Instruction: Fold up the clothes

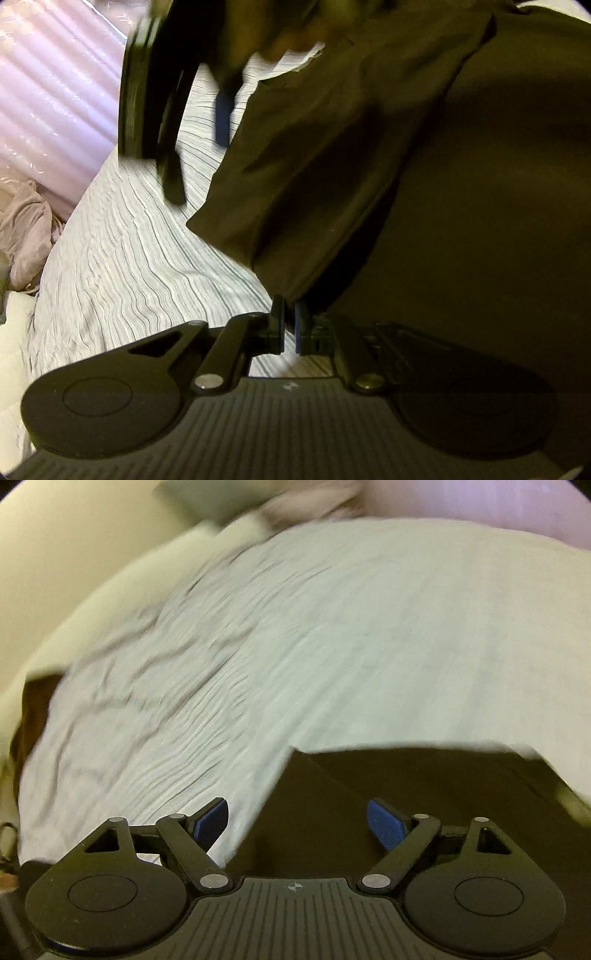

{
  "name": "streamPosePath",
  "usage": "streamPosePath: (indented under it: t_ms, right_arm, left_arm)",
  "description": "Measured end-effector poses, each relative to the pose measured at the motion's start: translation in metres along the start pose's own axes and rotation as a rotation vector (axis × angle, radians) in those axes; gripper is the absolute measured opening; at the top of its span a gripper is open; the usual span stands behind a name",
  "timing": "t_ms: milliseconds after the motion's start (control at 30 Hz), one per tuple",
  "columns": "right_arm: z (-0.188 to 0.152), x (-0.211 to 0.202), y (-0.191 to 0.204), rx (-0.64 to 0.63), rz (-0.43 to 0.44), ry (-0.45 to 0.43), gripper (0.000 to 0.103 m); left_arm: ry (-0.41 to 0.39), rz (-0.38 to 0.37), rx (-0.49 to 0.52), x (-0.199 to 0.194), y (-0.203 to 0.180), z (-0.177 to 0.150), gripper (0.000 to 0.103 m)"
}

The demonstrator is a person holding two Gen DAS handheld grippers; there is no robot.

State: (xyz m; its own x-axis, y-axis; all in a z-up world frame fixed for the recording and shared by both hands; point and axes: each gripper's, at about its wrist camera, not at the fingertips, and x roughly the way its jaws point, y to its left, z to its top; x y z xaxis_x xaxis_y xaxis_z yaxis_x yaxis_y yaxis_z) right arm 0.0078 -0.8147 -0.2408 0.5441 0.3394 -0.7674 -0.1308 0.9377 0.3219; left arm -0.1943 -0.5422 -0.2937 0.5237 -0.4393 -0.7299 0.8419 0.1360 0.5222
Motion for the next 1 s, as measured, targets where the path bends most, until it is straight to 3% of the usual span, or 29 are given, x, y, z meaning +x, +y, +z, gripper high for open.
streamPosePath:
  t_ms: [67,100,133,167,233,267,433,500,567,633,867,1000]
  right_arm:
    - [0.016,0.034,0.003,-0.054,-0.011,0.043,0.085]
    - [0.022,0.049,0.005,-0.077,-0.02,0.07,0.076]
    - [0.025,0.064,0.007,-0.108,-0.034,0.118,0.03]
    - [0.028,0.077,0.01,-0.141,-0.048,0.158,0.004]
    - [0.033,0.093,0.016,-0.214,-0.084,0.189,0.004]
    - [0.036,0.094,0.012,-0.207,-0.108,0.162,0.004]
    - [0.029,0.077,-0.027,0.035,-0.166,-0.003,0.005]
    - [0.018,0.061,-0.032,0.099,-0.173,-0.064,0.011]
    - [-0.002,0.029,-0.03,0.135,-0.181,-0.162,0.063]
    - [-0.035,-0.005,-0.033,0.215,-0.181,-0.244,0.067]
    - [-0.201,-0.1,-0.083,0.628,-0.359,-0.215,0.066]
    - [-0.28,-0.187,-0.095,0.816,-0.436,-0.309,0.067]
  left_arm:
    - [-0.017,0.004,-0.009,0.0,0.0,-0.003,0.003]
    - [-0.023,0.009,-0.015,0.0,0.001,-0.004,0.003]
    - [-0.03,0.013,-0.021,0.001,0.002,-0.005,0.003]
    - [-0.036,0.018,-0.027,0.002,0.004,-0.006,0.003]
    - [-0.046,0.033,-0.043,0.005,0.008,-0.006,0.003]
    - [-0.044,0.035,-0.056,0.008,0.011,-0.006,0.003]
    - [-0.009,-0.017,-0.07,0.017,0.017,-0.005,0.006]
    - [0.013,-0.032,-0.068,0.012,0.018,-0.006,0.009]
    - [0.034,-0.035,-0.088,0.004,0.023,-0.008,0.01]
    - [0.052,-0.036,-0.11,-0.005,0.027,-0.008,0.01]
    - [0.077,-0.052,-0.135,-0.034,0.025,0.019,0.013]
    - [0.059,-0.08,-0.081,-0.048,0.002,0.049,0.018]
